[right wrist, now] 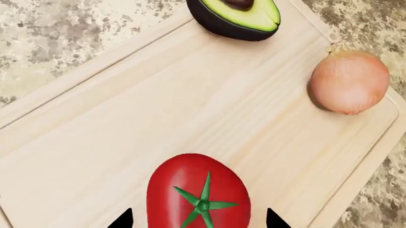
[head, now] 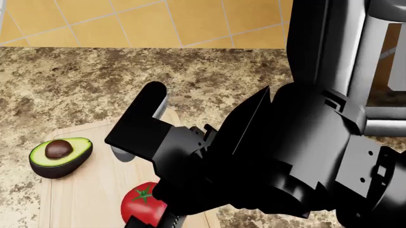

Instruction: Place the avocado, onion, tomato and bell pepper on the cutting board.

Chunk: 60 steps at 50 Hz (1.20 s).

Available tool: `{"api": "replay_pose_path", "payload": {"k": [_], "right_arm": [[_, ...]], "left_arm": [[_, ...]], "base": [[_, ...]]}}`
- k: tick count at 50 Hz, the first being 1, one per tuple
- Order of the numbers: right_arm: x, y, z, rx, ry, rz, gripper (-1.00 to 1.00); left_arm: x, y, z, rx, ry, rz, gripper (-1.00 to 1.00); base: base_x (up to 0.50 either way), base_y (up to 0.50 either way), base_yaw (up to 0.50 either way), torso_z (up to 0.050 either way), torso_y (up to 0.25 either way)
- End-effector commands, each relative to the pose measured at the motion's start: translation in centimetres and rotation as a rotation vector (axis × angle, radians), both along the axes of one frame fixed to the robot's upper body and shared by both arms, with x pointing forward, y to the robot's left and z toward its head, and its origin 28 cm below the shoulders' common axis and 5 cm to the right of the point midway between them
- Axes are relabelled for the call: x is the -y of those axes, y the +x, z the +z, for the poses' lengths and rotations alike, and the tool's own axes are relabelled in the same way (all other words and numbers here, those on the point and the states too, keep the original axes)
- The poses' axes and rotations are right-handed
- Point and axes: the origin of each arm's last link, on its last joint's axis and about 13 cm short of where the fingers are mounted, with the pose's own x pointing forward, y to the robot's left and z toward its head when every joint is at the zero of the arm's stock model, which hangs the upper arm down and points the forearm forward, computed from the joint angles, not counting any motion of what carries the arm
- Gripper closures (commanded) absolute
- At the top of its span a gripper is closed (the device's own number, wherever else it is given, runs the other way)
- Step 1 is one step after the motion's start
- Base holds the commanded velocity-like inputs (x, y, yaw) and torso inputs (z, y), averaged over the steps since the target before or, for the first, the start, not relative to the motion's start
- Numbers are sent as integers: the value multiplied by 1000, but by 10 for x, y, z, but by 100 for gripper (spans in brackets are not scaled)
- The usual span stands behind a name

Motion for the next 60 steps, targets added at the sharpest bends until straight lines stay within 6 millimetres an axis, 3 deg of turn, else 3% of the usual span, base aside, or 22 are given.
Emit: {"api": "replay_pose_path", "payload": {"k": [1, 11, 22, 28, 37, 45, 60], "right_arm": [[1, -2, 13, 34, -8, 7, -100], [6, -16, 43, 118, 18, 14, -100], [22, -35, 51, 243, 120, -90, -100], [32, -49, 59, 420, 224, -189, -100], [41, -65, 61, 598, 240, -350, -100], [38, -88, 48, 741, 272, -459, -100], [43, -124, 57, 883, 488, -671, -100]], "left_arm": [[1, 0, 2, 3, 1, -4, -100], [1, 0, 1, 3, 0, -7, -100], [2, 0, -1, 0, -2, -10, -100], [3, 1, -3, -2, -1, -12, -100], [5, -1, -3, -1, 3, -24, -100], [8, -7, -8, -4, 2, -41, -100], [14, -27, -19, -27, -4, -54, -100]], "base": [[0, 0, 0, 0, 0], [0, 0, 0, 0, 0], [0, 0, 0, 0, 0], [0, 0, 0, 0, 0], [0, 0, 0, 0, 0], [0, 0, 0, 0, 0], [0, 0, 0, 0, 0]]}}
